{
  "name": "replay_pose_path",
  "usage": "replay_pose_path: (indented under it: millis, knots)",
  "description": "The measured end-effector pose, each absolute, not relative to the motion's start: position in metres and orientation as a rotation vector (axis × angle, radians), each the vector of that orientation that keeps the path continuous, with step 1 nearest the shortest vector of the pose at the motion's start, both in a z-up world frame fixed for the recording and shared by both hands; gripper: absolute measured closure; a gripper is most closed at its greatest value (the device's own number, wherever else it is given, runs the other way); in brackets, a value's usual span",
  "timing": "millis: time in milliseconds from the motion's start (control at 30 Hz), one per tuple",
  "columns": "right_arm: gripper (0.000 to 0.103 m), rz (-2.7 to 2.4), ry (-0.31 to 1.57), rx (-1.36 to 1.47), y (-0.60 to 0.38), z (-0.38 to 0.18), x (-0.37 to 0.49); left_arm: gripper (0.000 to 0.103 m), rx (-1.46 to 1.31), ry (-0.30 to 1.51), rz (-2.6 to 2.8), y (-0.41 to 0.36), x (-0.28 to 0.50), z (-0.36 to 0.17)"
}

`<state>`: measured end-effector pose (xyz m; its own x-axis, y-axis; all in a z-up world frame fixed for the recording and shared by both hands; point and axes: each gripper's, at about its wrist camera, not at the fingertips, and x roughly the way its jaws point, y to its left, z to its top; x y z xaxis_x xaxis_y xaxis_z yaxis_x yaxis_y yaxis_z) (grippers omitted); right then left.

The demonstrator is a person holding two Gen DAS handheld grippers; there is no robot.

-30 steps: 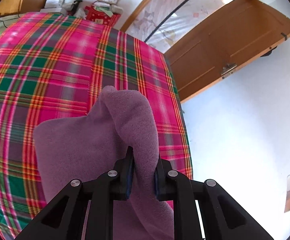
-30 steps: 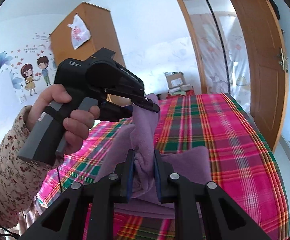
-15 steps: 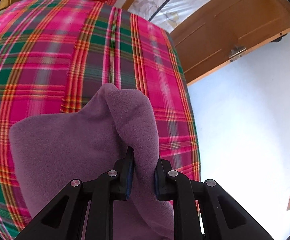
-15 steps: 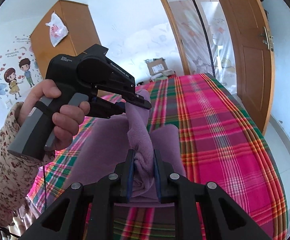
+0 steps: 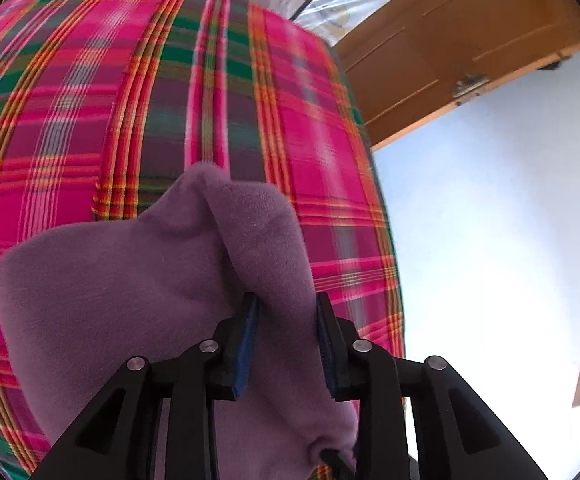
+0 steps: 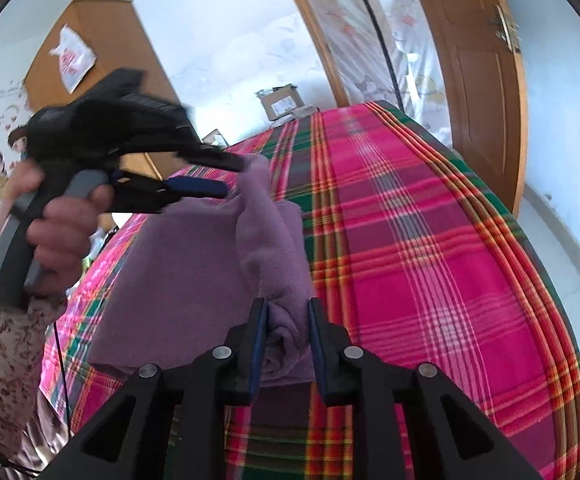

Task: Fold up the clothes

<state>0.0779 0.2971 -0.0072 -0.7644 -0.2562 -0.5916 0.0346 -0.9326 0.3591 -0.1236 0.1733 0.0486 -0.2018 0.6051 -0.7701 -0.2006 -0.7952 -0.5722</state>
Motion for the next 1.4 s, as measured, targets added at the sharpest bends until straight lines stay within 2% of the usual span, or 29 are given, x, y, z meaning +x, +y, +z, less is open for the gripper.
replay_pose_path:
  millis: [233, 333, 467, 600, 833, 867, 967, 1000, 1267, 1400]
  knots:
    - [0.081, -2.81, -0.57, 0.987, 0.314, -0.002, 0.082, 0.073, -1.416, -0.401, 2.186, 0.133, -0.096, 0.064]
    - [0.081, -2.843, -0.587, 0.962, 0.319, 0.005, 0.083, 0.073, -1.409, -0.431, 2.219, 0.107, -0.081, 0.062]
    - [0.081, -2.821, -0.475, 0.922, 0.307, 0.018, 0.073, 0.073, -1.403, -0.465, 2.246, 0.082, -0.064, 0.05]
    - [0.067, -2.736, -0.464, 0.95, 0.299, 0.017, 0.051, 0.073, -1.392, -0.514, 2.265, 0.064, -0.052, 0.039]
    - [0.067, -2.705, -0.478, 1.044, 0.298, 0.005, 0.031, 0.073, -1.414, -0.579, 2.254, 0.048, -0.046, 0.026]
    - [0.068, -2.7, -0.479, 1.061, 0.297, 0.005, 0.03, 0.073, -1.422, -0.588, 2.252, 0.047, -0.047, 0.023]
    - [0.089, -2.689, -0.454, 1.087, 0.296, 0.006, 0.031, 0.069, -1.444, -0.611, 2.245, 0.043, -0.049, 0.016]
    - [0.092, -2.69, -0.45, 1.085, 0.296, 0.008, 0.033, 0.069, -1.444, -0.61, 2.246, 0.043, -0.047, 0.016]
    - [0.093, -2.704, -0.696, 1.033, 0.32, 0.022, 0.061, 0.064, -1.456, -0.624, 2.222, 0.046, -0.052, 0.007]
    - [0.091, -2.722, -0.676, 1.168, 0.319, -0.004, 0.059, 0.061, -1.468, -0.634, 2.199, 0.045, -0.051, 0.003]
